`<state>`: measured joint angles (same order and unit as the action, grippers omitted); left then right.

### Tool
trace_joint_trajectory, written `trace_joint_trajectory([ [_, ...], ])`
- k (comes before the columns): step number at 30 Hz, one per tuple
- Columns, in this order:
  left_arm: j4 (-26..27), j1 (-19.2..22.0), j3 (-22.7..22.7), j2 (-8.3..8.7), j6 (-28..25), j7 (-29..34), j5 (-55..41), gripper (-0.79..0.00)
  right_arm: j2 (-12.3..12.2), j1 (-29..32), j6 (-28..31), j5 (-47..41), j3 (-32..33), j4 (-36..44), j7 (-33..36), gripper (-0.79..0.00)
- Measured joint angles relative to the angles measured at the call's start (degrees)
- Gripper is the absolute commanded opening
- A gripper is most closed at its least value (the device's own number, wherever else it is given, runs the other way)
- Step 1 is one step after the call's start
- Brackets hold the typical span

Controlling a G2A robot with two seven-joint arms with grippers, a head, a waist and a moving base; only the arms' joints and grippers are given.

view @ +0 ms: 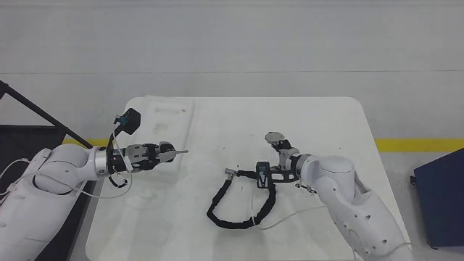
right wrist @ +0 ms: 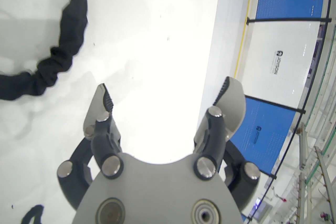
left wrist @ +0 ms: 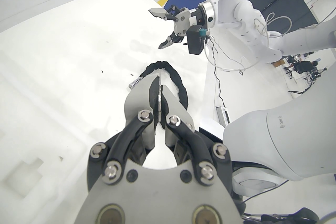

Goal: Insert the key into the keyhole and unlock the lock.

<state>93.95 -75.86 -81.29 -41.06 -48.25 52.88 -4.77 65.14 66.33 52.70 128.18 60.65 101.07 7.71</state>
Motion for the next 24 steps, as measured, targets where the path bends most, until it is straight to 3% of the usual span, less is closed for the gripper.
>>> trace_joint_trajectory([
  [3,0.00,0.00,0.00,0.00,0.00,0.00,0.00,-0.785,0.45,-5.86,5.49,-0.95,-6.49,-4.63,-0.91,0.000],
  [9,0.00,0.00,0.00,0.00,0.00,0.00,0.00,-0.785,0.70,-21.41,5.29,-10.58,-25.21,-16.21,-4.32,0.000],
  [17,0.00,0.00,0.00,0.00,0.00,0.00,0.00,-0.785,0.81,-44.94,5.30,-40.06,-49.71,-26.88,-7.21,0.000],
  [19,0.00,0.00,0.00,0.00,0.00,0.00,0.00,-0.785,0.81,-47.07,5.30,-48.49,-52.27,-27.95,-5.83,0.000],
  [24,0.00,0.00,0.00,0.00,0.00,0.00,0.00,-0.785,0.12,-46.79,5.30,-68.47,-50.85,-30.27,-0.19,0.000],
])
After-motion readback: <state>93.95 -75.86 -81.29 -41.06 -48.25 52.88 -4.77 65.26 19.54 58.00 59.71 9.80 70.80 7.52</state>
